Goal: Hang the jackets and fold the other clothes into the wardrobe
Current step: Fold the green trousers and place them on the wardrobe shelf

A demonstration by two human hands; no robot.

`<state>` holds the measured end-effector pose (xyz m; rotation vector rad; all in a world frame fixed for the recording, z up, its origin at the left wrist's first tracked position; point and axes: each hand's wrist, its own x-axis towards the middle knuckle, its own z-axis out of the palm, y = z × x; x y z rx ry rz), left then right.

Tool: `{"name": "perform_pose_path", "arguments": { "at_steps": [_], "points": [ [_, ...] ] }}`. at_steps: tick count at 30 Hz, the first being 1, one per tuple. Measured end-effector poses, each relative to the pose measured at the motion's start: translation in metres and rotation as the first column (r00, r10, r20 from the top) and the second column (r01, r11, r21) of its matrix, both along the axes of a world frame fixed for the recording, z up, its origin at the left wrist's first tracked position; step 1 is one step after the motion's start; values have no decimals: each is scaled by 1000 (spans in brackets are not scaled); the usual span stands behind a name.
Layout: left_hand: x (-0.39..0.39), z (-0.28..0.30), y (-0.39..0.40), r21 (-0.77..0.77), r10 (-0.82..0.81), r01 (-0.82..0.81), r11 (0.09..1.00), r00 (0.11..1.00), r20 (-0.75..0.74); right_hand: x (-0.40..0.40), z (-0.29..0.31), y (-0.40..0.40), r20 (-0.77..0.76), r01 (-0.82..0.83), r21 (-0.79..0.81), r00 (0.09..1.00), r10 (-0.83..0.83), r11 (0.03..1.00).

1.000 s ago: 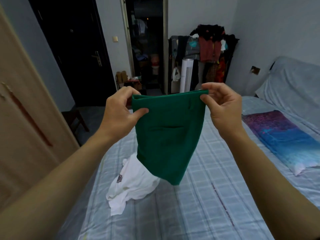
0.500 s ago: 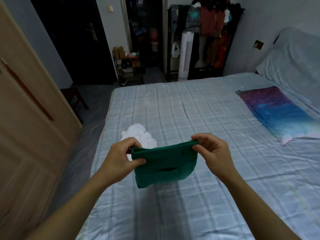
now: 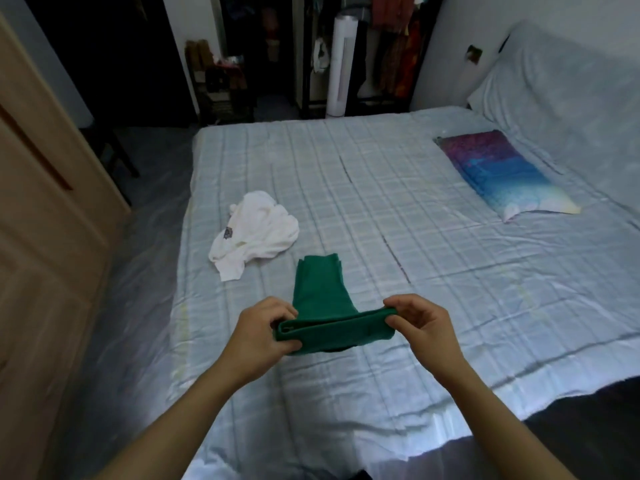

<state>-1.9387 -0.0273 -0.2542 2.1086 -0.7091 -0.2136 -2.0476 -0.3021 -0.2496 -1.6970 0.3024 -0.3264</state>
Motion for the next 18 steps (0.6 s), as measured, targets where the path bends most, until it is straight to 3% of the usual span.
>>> {"name": "perform_pose_path", "arguments": {
  "at_steps": [7, 18],
  "points": [
    [-52, -24, 17, 93, -130, 139, 986, 987, -93, -67, -25, 20, -124, 25, 0, 992, -25, 1000],
    [-38, -28, -3, 118, -32, 54, 991, 982, -184, -39, -41, 0, -210, 54, 10, 976, -50, 999]
  ]
}}
